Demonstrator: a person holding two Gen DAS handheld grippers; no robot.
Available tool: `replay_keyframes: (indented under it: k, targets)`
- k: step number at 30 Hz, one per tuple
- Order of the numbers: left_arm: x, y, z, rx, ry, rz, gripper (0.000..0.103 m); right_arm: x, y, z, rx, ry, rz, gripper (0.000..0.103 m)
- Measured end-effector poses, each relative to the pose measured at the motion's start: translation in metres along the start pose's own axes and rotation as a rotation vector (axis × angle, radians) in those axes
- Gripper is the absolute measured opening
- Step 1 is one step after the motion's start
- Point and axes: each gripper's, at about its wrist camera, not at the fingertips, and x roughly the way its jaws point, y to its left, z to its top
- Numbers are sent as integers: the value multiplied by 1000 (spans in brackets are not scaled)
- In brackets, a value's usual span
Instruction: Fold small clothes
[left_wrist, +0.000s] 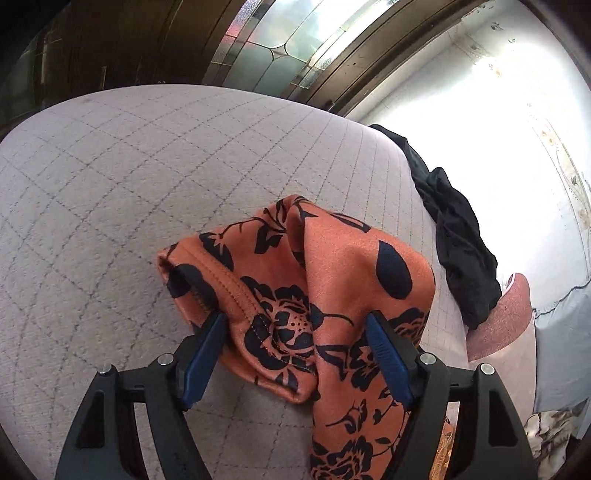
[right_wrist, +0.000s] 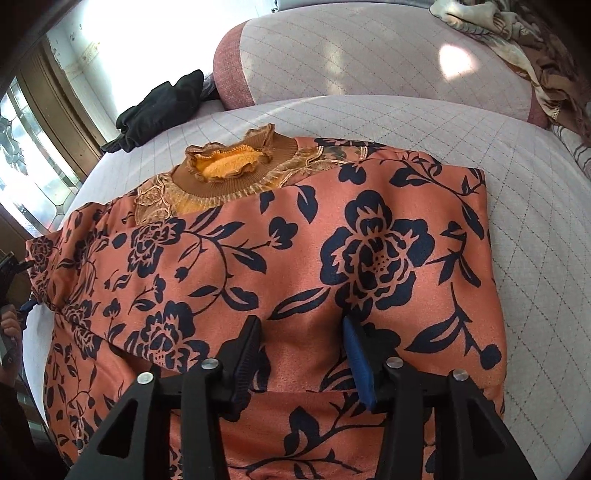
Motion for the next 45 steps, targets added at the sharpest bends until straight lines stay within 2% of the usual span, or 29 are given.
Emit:
replay_keyframes:
  k: [2,3,5,9,11,13,16,18,21,23,24,25,26,27,29,30,33,35,37,39,42,45]
  targets:
    - [9,-5,2,-15,16,-20,74,0,4,-1,-23,-3,-17,53]
    - [11,-10,0,-8,17,-29,52,0,6,-2,-32,-4,-23,53]
    - [10,-23,-9,60,32,-30,21,1,7,-1,-37,-3,-26,53]
    - [5,-49,-22,212,-22,2,13,1,5,1,-14,-3,-8,53]
    - [-4,-64,-29,281,-73,-4,12,0,2,2,4,-1,7,53]
    - [-15,-91,-44,405,-121,-16,12,-2,-1,2,25,-3,23,52]
    - [-34,-138,-87,605,-161,-88,12,-7,-5,5,64,-25,46,53]
    - [-47,-172,-129,748,-148,-170,12,-14,-8,8,84,-64,53,53]
    - [-73,-219,-226,1103,-143,-303,13,-27,-18,11,123,-130,44,53]
    - [-86,-233,-301,1384,-141,-337,21,-35,-31,14,173,-166,38,53]
    - [-87,-234,-331,1498,-150,-336,31,-39,-39,15,205,-182,31,53]
    - [-90,-229,-356,1581,-157,-339,39,-42,-47,17,239,-199,21,53]
    - [-89,-224,-372,1638,-162,-345,51,-46,-56,18,271,-214,10,53]
    - [-96,-220,-384,1670,-167,-349,54,-49,-64,19,299,-230,3,54]
    - [-104,-216,-380,1672,-173,-369,54,-55,-79,22,345,-253,2,57]
    - [-109,-216,-365,1631,-170,-386,58,-56,-85,23,362,-261,4,57]
    - [-107,-223,-292,1390,-147,-411,69,-57,-90,27,374,-262,40,57]
    - [-100,-213,-240,1189,-131,-379,70,-55,-82,29,339,-243,88,57]
    - [-82,-199,-199,1033,-111,-303,70,-49,-68,29,288,-195,162,57]
    - [-61,-182,-174,939,-96,-177,70,-40,-51,29,231,-137,209,61]
    - [-29,-165,-160,879,-48,7,70,-28,-29,25,159,-89,191,63]
    - [6,-158,-172,914,41,181,70,-41,-5,21,33,-181,110,64]
